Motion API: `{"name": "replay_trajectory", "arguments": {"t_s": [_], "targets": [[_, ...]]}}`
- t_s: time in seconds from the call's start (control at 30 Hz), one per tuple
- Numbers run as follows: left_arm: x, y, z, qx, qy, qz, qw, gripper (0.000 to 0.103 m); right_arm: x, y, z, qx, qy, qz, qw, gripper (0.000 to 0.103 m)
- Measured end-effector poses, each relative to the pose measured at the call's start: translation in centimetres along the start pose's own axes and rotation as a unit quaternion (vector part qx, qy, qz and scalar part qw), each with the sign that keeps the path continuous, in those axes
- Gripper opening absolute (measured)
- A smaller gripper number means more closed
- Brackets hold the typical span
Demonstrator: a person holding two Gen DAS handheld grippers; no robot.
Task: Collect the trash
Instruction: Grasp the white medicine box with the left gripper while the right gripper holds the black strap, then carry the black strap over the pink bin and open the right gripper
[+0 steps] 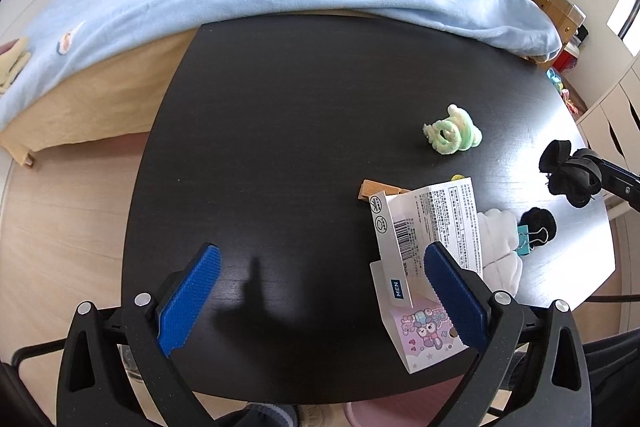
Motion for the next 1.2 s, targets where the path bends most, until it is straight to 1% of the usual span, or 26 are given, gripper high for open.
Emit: {"name": "replay_trajectory", "arguments": {"t_s": [0.03, 0.07, 0.1, 0.13, 0.2, 0.23, 0.27, 0.3, 0.33, 0.4, 0.43, 0.5, 0.57, 0.63, 0.9, 1.2], "targets": [[0.0, 0.0, -0.2, 0.001, 0.0, 0.0, 1.0, 0.096, 0.0, 0.0, 0.0, 0.001, 0.0, 0.0, 1.0, 0.023], [-0.1, 0.0, -0.4, 0.004, 0.002, -0.001, 1.0, 0.092, 0.1, 0.1, -0.1, 0.001, 0.0, 0.0, 1.0, 0.023], [-0.1, 0.0, -0.6, 0.008, 0.004, -0.001, 1.0, 0.083, 0.1, 0.1, -0.1, 0.002, 0.0, 0.001, 1.0, 0.023], [-0.2, -0.1, -0.9, 0.012, 0.003, -0.002, 0.9999, 0.079, 0.1, 0.1, -0.1, 0.002, 0.0, 0.001, 1.0, 0.023], [-0.3, 0.0, -1.3, 0.019, 0.008, -0.001, 0.9998, 0.066, 0.1, 0.1, -0.2, 0.003, 0.0, 0.0, 1.0, 0.023], [-0.3, 0.1, -1.4, 0.02, 0.01, 0.001, 0.9997, 0.061, 0.1, 0.1, -0.2, 0.003, 0.0, 0.0, 1.0, 0.023], [-0.3, 0.0, -1.5, 0.02, 0.012, 0.001, 0.9997, 0.052, 0.1, 0.1, -0.2, 0.003, 0.0, 0.0, 1.0, 0.023], [-0.3, 0.1, -1.5, 0.019, 0.015, 0.001, 0.9997, 0.046, 0.1, 0.1, -0.2, 0.003, 0.0, 0.0, 1.0, 0.023], [-0.3, 0.0, -1.5, 0.019, 0.02, 0.001, 0.9996, 0.043, 0.1, 0.1, -0.2, 0.003, 0.0, 0.0, 1.0, 0.023], [-0.4, 0.0, -1.4, 0.015, 0.027, 0.0, 0.9995, 0.028, 0.1, 0.1, -0.1, 0.003, 0.0, 0.0, 1.0, 0.023], [-0.5, 0.0, -1.4, 0.013, 0.029, -0.002, 0.9995, 0.023, 0.1, 0.1, -0.2, 0.003, 0.0, 0.0, 1.0, 0.023], [-0.6, 0.0, -1.3, 0.011, 0.035, -0.003, 0.9993, 0.005, 0.1, 0.2, -0.2, 0.003, -0.001, 0.0, 1.0, 0.023], [-0.8, -0.1, -1.2, 0.007, 0.039, -0.005, 0.9992, 0.002, 0.2, 0.2, -0.2, 0.003, -0.001, 0.001, 1.0, 0.023], [-0.9, -0.1, -0.9, 0.0, 0.04, -0.008, 0.9992, 0.001, 0.2, 0.3, -0.2, 0.002, -0.001, 0.001, 1.0, 0.023], [-0.9, -0.8, 1.4, -0.044, 0.036, -0.012, 0.9983, 0.001, 0.4, 0.2, 0.1, -0.001, 0.0, 0.003, 1.0, 0.023], [-1.1, -1.4, 5.0, -0.079, 0.041, -0.021, 0.9958, 0.001, 1.3, 0.7, 2.6, -0.021, 0.009, 0.017, 1.0, 0.023]]}}
Point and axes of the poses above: each gripper's, at about its wrist camera, not at the fingertips, and z roughly against the way its jaws point, x to its left, y to its underside, the point moved 1 cm from there along -z, roughly the way its jaws point, and after that the axes turned 11 degrees about y, right-handed, at the moved point
